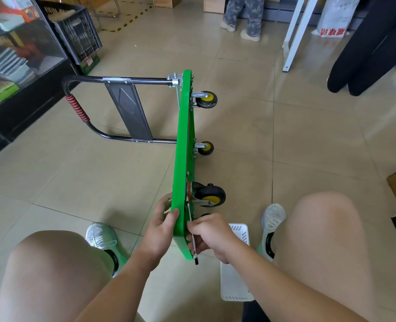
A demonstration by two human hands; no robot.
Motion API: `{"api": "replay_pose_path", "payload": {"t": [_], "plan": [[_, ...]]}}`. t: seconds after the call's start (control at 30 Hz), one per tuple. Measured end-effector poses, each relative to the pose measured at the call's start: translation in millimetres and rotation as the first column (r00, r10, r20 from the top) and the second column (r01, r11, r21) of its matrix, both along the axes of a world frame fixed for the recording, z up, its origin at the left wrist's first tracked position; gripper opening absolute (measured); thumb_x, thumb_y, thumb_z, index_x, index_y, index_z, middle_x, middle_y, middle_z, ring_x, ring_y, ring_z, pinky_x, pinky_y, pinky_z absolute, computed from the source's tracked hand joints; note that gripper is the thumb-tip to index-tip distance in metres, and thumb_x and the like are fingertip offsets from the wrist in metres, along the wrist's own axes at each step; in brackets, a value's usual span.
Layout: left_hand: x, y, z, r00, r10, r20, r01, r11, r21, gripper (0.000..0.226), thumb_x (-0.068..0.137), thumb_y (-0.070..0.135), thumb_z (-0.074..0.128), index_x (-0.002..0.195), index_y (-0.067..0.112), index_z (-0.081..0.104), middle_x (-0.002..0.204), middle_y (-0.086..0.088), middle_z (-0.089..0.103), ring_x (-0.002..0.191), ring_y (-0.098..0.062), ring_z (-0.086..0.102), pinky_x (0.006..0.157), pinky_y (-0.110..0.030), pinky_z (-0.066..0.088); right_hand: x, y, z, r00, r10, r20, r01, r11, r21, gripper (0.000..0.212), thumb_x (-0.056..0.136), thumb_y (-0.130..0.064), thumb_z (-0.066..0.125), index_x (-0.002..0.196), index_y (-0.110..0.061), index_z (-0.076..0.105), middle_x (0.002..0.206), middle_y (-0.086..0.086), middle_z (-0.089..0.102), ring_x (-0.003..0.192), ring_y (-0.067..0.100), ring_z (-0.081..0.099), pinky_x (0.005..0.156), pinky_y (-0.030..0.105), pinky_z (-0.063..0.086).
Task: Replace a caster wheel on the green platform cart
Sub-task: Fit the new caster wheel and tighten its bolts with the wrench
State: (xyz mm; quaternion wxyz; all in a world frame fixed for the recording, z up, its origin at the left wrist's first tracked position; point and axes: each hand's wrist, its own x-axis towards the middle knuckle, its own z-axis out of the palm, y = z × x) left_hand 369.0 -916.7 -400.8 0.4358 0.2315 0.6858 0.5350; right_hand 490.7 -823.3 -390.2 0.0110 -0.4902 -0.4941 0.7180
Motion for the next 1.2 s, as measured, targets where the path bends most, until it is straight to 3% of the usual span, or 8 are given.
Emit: {"api": "replay_pose_path", "payload": {"t": [0.17,0.27,0.43,0.6,0.73,0.87,1.03,1.2], "plan": [[0.4,0.0,2.1,1.0,-0.001,0.005,0.001,1.0,0.002,0.03,0.105,0.022,0.049,0.127,0.043,0.053,0.097,0.012,0.077,0.086,-0.006,0.072,0.083,-0.025,0.052,-11.0,8.5,32.9,0.992,-0.102,-0.076,0.081,0.968,-0.236,0.013,0.099,-0.012,0.06,0.094,0.0,0.064,0.061,0.006,0.062,0.045,0.017,0.061,0.043,0.023,0.05],[0.0,-0.8,4.6,1.0,-0.003,0.005,0.003,1.0,-0.016,0.039,0.088,0.041,0.052,0.125,0.053,0.054,0.12,0.011,0.071,0.105,-0.007,0.069,0.096,-0.034,0.05,-19.2,15.2,44.4,0.986,-0.131,-0.106,0.097,0.954,-0.283,0.012,0.101,-0.008,0.056,0.093,-0.002,0.061,0.062,0.006,0.056,0.042,0.013,0.059,0.042,0.021,0.05],[-2.0,-1.5,4.6,1.0,-0.023,-0.001,0.023,1.0,-0.019,0.045,0.086,0.043,0.051,0.129,0.05,0.053,0.127,0.011,0.068,0.108,-0.01,0.069,0.099,-0.037,0.052,-13.0,16.5,43.4,0.985,-0.12,-0.124,0.079,0.953,-0.291,0.013,0.102,-0.011,0.056,0.092,-0.002,0.059,0.069,0.007,0.054,0.042,0.011,0.057,0.042,0.019,0.048],[-2.9,-1.7,4.2,1.0,-0.027,-0.007,0.027,0.999,-0.019,0.043,0.086,0.044,0.049,0.129,0.052,0.051,0.13,0.01,0.064,0.112,-0.013,0.067,0.102,-0.04,0.052,10.1,10.0,31.1,0.999,0.028,-0.034,-0.034,0.981,-0.19,0.018,0.1,-0.015,0.06,0.091,-0.001,0.064,0.067,0.005,0.065,0.05,0.014,0.063,0.049,0.024,0.052],[-3.3,-0.9,2.8,1.0,-0.023,-0.012,0.022,0.999,-0.028,0.043,0.088,0.045,0.049,0.13,0.053,0.051,0.131,0.009,0.065,0.11,-0.014,0.068,0.101,-0.043,0.053,20.7,-5.3,3.3,1.0,0.001,0.018,0.0,0.999,-0.044,0.021,0.098,-0.01,0.063,0.113,0.003,0.069,0.087,0.012,0.072,0.068,0.024,0.071,0.065,0.035,0.061],[-1.9,-1.3,3.0,1.0,-0.017,0.0,0.017,1.0,-0.018,0.043,0.088,0.044,0.049,0.13,0.053,0.051,0.132,0.01,0.064,0.11,-0.013,0.068,0.1,-0.042,0.055,20.7,-10.9,-21.4,1.0,-0.008,0.022,0.008,1.0,0.03,0.018,0.096,-0.008,0.065,0.111,-0.004,0.074,0.1,0.014,0.077,0.089,0.032,0.076,0.076,0.041,0.063],[-0.5,-0.5,3.5,1.0,0.001,0.007,-0.001,1.0,-0.017,0.04,0.088,0.043,0.048,0.126,0.056,0.053,0.13,0.01,0.065,0.109,-0.011,0.069,0.093,-0.033,0.054,15.8,-11.0,-32.6,0.999,0.031,0.008,-0.032,0.996,0.089,0.015,0.096,-0.011,0.066,0.1,-0.017,0.079,0.095,0.007,0.078,0.089,0.026,0.076,0.086,0.045,0.062],[-0.6,-0.7,1.9,1.0,-0.003,-0.002,0.003,1.0,-0.018,0.041,0.089,0.043,0.047,0.128,0.055,0.053,0.131,0.007,0.065,0.111,-0.015,0.069,0.092,-0.033,0.055,11.0,-6.7,-39.4,0.998,0.052,-0.025,-0.049,0.994,0.096,0.017,0.097,-0.011,0.065,0.107,-0.014,0.078,0.097,0.007,0.078,0.09,0.025,0.076,0.087,0.044,0.061]]}}
